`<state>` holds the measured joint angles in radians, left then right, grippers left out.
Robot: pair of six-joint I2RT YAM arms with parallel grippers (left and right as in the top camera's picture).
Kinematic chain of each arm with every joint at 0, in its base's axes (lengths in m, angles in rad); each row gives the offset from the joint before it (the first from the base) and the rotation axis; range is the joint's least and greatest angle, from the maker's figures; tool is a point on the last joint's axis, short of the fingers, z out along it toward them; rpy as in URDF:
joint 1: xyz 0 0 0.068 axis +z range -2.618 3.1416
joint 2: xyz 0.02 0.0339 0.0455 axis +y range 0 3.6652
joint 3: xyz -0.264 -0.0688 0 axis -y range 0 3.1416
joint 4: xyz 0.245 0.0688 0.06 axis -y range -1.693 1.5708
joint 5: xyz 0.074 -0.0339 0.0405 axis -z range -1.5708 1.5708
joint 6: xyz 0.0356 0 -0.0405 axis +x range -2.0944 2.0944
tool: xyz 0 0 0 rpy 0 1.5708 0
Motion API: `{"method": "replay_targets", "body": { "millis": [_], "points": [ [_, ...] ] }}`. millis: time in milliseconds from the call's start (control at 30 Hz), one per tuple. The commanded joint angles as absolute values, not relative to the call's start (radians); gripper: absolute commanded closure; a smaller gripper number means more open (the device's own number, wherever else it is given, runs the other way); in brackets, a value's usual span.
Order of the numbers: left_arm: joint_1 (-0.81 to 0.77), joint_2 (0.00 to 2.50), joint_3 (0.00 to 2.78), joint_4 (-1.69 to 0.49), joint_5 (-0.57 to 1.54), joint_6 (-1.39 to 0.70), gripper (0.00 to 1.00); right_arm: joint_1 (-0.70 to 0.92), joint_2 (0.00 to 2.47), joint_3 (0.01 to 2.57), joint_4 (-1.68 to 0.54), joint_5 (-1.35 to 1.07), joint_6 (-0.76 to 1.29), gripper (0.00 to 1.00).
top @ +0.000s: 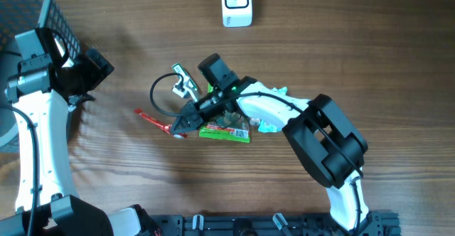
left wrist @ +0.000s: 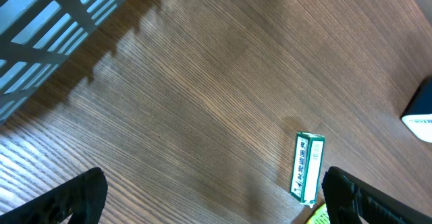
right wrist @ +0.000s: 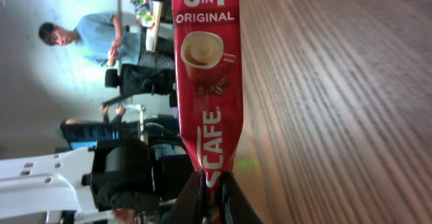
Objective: Scan the item barcode
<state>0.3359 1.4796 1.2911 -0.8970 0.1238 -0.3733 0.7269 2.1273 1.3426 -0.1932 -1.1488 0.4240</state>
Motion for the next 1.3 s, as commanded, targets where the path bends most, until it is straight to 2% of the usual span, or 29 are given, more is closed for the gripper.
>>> {"method": "replay_targets", "body": {
  "millis": [0, 133, 200, 233, 300, 400, 533, 600, 667, 867, 933, 1067, 1167, 1233, 1267],
  "points": [
    [0.345, 1.470, 1.293, -0.888, 0.099, -0.375, 0.00, 0.706, 2.120, 1.336, -0.192, -1.143, 0.445, 0.96],
    [0.345, 1.470, 1.293, -0.853, 0.105, -0.375, 0.00, 0.667, 2.120, 1.336, -0.192, -1.259, 0.445, 0.96],
    [0.344, 1.470, 1.293, -0.878, 0.344, -0.423, 0.00, 0.640, 2.120, 1.336, -0.187, -1.300, 0.445, 0.95],
    [0.334, 1.470, 1.293, -0.889, 0.455, -0.418, 0.07, 0.628, 2.120, 1.336, -0.187, -1.307, 0.445, 0.95],
    [0.289, 1.470, 1.293, -0.940, 0.509, -0.419, 0.22, 0.617, 2.120, 1.336, -0.182, -1.336, 0.448, 0.95],
    [0.169, 1.470, 1.293, -1.004, 0.478, -0.420, 0.19, 0.614, 2.120, 1.337, -0.082, -1.415, 0.523, 0.95],
    [0.083, 1.470, 1.293, -1.018, 0.478, -0.454, 0.19, 0.614, 2.120, 1.337, 0.205, -1.415, 0.778, 0.95],
    [0.059, 1.470, 1.293, -1.023, 0.471, -0.454, 0.28, 0.614, 2.120, 1.337, 0.392, -1.403, 0.926, 0.95],
    [0.056, 1.470, 1.293, -1.038, 0.435, -0.454, 0.31, 0.614, 2.120, 1.337, 0.538, -1.360, 1.048, 0.95],
    [0.056, 1.470, 1.293, -1.024, 0.432, -0.454, 0.43, 0.614, 2.120, 1.336, 0.531, -1.269, 1.052, 0.95],
    [0.056, 1.470, 1.293, -1.002, 0.432, -0.458, 0.55, 0.614, 2.120, 1.336, 0.529, -1.239, 1.048, 0.95],
    [0.056, 1.470, 1.293, -1.000, 0.432, -0.458, 0.65, 0.614, 2.120, 1.336, 0.530, -1.226, 1.050, 0.95],
    [0.056, 1.470, 1.293, -0.988, 0.432, -0.457, 0.67, 0.614, 2.120, 1.336, 0.530, -1.228, 1.050, 0.95],
    [0.056, 1.470, 1.293, -0.983, 0.432, -0.458, 0.76, 0.614, 2.120, 1.336, 0.530, -1.232, 1.050, 0.95],
    [0.056, 1.470, 1.293, -0.983, 0.432, -0.458, 0.84, 0.614, 2.120, 1.336, 0.531, -1.231, 1.050, 0.95]
  ]
}}
